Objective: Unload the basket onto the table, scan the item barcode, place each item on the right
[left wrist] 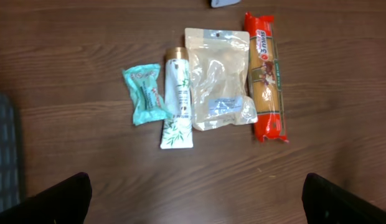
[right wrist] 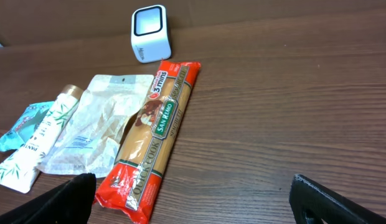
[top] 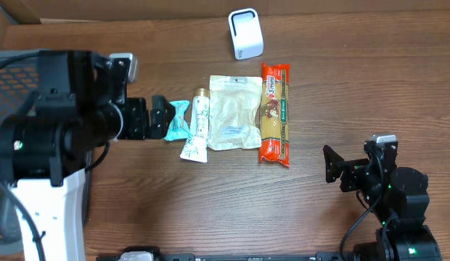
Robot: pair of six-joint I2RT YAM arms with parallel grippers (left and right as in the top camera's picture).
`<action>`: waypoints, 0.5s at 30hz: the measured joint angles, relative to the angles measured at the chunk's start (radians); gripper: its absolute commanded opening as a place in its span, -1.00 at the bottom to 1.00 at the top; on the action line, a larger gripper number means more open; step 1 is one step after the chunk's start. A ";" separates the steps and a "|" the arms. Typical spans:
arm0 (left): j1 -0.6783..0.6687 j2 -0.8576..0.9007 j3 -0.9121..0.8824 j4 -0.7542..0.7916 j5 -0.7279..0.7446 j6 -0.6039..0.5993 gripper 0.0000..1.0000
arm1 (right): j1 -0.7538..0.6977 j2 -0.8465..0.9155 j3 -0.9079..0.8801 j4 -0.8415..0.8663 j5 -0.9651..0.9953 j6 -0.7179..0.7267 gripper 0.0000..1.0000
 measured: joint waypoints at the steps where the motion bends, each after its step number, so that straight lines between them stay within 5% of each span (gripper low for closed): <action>1: 0.013 -0.011 0.000 -0.005 -0.001 0.000 0.99 | 0.000 0.000 0.000 -0.001 -0.009 0.000 1.00; 9: 0.076 -0.113 0.000 -0.030 -0.009 0.000 0.99 | 0.000 0.047 0.042 -0.040 -0.122 0.012 1.00; 15: 0.076 -0.175 0.001 -0.059 -0.046 -0.001 0.99 | 0.000 0.233 0.293 -0.219 -0.151 0.023 1.00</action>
